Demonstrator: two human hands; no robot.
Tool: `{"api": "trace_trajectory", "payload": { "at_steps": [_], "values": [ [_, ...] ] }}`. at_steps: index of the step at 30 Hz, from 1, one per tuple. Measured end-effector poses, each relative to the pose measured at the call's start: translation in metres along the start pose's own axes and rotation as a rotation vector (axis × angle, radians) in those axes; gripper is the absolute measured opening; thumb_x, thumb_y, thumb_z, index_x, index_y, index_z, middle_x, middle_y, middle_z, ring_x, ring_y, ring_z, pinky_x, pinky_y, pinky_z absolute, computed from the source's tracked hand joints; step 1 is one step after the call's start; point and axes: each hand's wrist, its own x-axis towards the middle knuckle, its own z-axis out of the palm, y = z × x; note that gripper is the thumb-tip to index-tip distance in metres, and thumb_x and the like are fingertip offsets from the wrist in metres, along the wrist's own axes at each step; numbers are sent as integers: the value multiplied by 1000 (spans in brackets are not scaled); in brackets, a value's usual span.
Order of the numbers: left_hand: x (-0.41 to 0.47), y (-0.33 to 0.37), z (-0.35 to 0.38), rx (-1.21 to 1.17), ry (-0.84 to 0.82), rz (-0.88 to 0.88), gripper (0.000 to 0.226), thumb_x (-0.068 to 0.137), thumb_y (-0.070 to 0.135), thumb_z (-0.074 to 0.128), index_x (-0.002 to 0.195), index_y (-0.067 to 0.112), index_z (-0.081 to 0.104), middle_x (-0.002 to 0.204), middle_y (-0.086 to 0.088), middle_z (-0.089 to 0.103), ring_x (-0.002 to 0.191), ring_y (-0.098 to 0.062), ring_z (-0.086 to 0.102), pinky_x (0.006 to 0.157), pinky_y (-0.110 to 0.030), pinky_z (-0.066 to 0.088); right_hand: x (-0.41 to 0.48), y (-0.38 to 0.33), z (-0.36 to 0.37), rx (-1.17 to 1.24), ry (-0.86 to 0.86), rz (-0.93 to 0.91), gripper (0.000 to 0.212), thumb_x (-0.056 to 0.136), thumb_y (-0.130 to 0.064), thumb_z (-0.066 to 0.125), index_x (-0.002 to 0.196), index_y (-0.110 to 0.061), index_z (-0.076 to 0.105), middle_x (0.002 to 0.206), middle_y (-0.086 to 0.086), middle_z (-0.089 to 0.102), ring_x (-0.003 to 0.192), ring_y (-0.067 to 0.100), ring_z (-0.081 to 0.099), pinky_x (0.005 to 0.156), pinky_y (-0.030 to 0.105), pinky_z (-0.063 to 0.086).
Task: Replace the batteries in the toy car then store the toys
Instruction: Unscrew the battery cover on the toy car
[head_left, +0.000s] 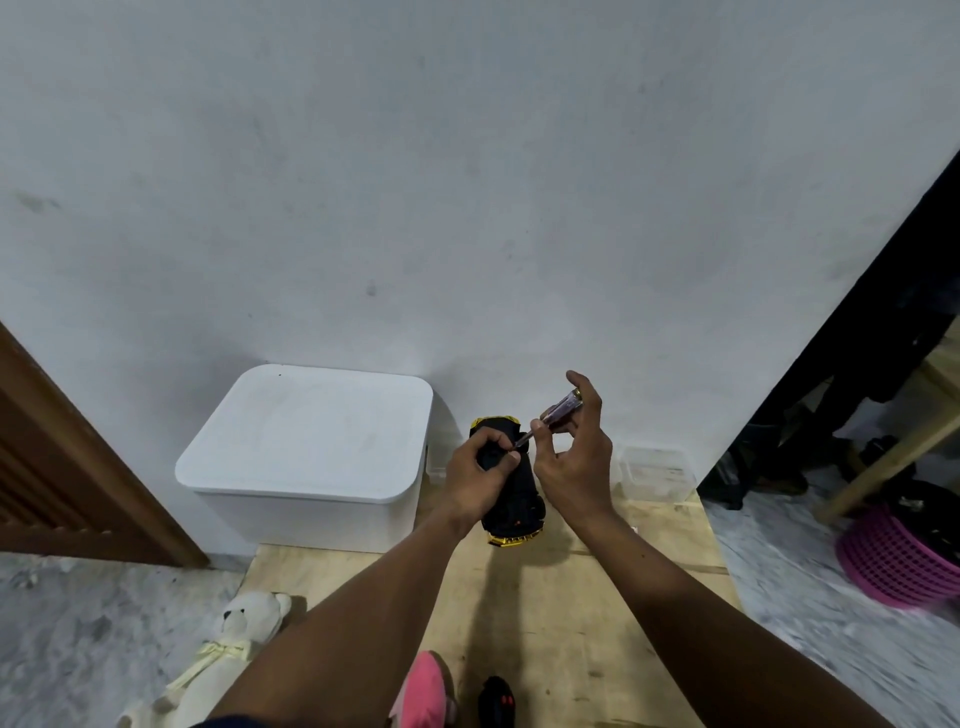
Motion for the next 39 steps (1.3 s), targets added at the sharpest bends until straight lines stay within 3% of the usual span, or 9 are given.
{"api": "trace_trajectory", "payload": {
  "at_steps": [5, 8, 10, 13, 16, 23, 28, 35, 39],
  "values": [
    [-6, 0, -2, 8, -11, 36, 21, 85, 14, 72, 98, 24, 60, 101, 8, 67, 89, -5, 64, 78, -19, 54, -3, 0, 3, -4, 0, -39, 61, 89, -8, 68, 131, -42, 41, 91, -4, 61, 80, 12, 65, 79, 38, 56],
    [-6, -4, -5, 26, -24, 30, 26, 82, 15, 74, 97, 28, 59, 104, 6, 68, 94, -12, 65, 83, -27, 56, -3, 0, 2, 2, 14, -124, 48, 89, -11, 72, 126, -34, 52, 95, 0, 62, 80, 8, 64, 76, 35, 56],
    [-7, -7, -7, 43, -37, 19, 27, 79, 14, 75, 97, 28, 60, 104, 4, 68, 94, -15, 65, 86, -32, 56, -2, 0, 1, 15, 4, -143, 39, 91, -14, 71, 123, -31, 56, 92, 1, 62, 80, 10, 64, 69, 38, 57],
    [-10, -8, -7, 39, -13, -7, 26, 79, 11, 75, 97, 25, 61, 102, 7, 68, 88, -10, 64, 84, -29, 55, -2, -1, 1, 52, -51, -106, 34, 93, -14, 68, 121, -31, 59, 89, -2, 61, 81, 17, 65, 51, 46, 55],
    [-12, -8, -7, 7, -11, -17, 25, 80, 8, 74, 96, 23, 60, 98, 9, 68, 85, -8, 63, 81, -27, 55, -2, 0, -1, 60, -69, -81, 36, 93, -13, 67, 123, -32, 59, 89, -1, 62, 79, 21, 66, 46, 49, 54],
    [-14, -9, -8, -18, -10, -39, 25, 80, 6, 73, 95, 22, 60, 97, 8, 69, 84, -10, 63, 80, -30, 56, -2, -6, -5, 86, -116, -18, 42, 96, -8, 60, 126, -36, 55, 89, -6, 63, 80, 21, 68, 47, 54, 52],
    [-14, -10, -10, -33, 4, -48, 25, 79, 9, 73, 92, 27, 60, 101, 3, 70, 89, -15, 64, 86, -39, 57, 1, -10, -7, 48, -76, -76, 37, 90, -15, 72, 121, -34, 63, 91, -3, 60, 83, 22, 65, 42, 46, 50],
    [-13, -8, -14, -41, 31, -58, 26, 80, 8, 73, 92, 27, 61, 105, 3, 68, 93, -17, 65, 86, -40, 58, -1, -11, -5, 136, -104, -3, 45, 93, 2, 60, 129, -25, 61, 89, -1, 62, 82, 20, 67, 54, 50, 58],
    [-12, -9, -15, -42, 30, -61, 27, 80, 10, 74, 91, 30, 62, 104, 4, 69, 95, -19, 66, 88, -42, 59, -1, -12, -3, 102, -110, -40, 42, 91, -6, 68, 125, -29, 62, 93, -2, 61, 87, 20, 66, 45, 51, 53]
  ]
}}
